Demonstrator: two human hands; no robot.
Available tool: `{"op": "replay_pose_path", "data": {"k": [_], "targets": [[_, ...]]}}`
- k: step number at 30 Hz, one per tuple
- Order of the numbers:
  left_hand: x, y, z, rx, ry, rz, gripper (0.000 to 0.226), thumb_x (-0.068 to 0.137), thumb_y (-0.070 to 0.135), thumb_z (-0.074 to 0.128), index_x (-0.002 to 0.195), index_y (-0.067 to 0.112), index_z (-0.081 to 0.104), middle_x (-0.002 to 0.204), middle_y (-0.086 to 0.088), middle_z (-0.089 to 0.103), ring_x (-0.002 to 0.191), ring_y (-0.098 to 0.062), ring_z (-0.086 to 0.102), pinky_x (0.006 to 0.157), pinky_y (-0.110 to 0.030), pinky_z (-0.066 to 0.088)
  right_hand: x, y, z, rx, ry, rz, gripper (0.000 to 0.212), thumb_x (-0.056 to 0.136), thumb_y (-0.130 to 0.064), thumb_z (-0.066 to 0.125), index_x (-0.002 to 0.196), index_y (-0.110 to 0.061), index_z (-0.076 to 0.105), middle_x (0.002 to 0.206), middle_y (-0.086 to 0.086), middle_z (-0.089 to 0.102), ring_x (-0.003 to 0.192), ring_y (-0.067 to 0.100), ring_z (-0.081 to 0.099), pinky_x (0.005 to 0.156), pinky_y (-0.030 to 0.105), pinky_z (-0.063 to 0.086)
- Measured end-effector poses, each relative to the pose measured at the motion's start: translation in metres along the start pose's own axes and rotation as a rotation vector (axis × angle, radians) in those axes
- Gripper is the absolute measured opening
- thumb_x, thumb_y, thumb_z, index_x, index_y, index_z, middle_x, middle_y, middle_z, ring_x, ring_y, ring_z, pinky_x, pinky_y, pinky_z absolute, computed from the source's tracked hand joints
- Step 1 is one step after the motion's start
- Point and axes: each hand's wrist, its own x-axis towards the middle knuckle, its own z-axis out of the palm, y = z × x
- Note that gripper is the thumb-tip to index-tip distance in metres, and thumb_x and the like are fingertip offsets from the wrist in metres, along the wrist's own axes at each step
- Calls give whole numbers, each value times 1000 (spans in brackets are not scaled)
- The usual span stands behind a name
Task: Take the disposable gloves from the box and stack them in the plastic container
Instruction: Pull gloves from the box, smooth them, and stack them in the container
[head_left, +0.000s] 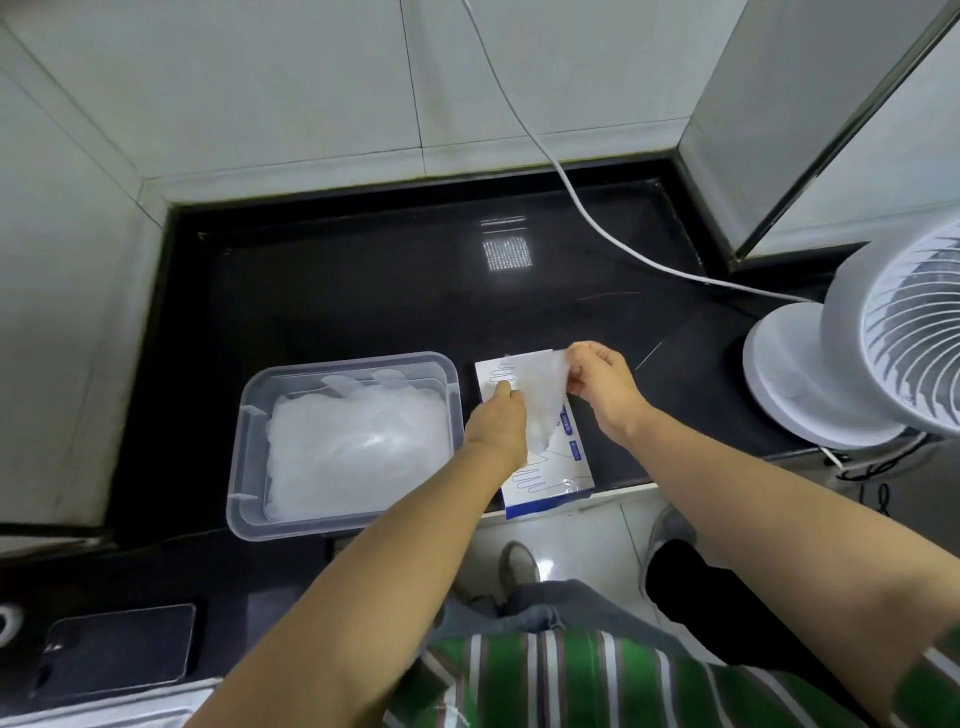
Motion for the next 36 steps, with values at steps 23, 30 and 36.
{"op": "replay_pose_path", "data": {"k": [23,30,36], "targets": [[-21,-21,-71,-1849,40,-267,62,97,60,38,107,7,69,97,-13,71,85,-23,68,80,-34,52,-16,-33,30,37,-347,-48,10,87,-12,48,79,-11,54,80,5,57,75,16,55,71,27,49],[-33,-45,-91,-1393,343,-171,44,82,-3,69,120,18,60,105,-7,68,90,-18,66,65,-24,53,-19,-50,42,11,-419,-9,20,92,-26,47,84,-13,60,86,7,59,80,20,53,75,32,46],[-45,-65,-101,-1036,307,50,67,76,-9,72,132,17,45,103,-8,59,86,-15,59,67,-15,49,-22,-68,64,-293,-521,-81,34,91,-42,65,110,-14,68,98,8,72,87,18,68,75,27,52]]}}
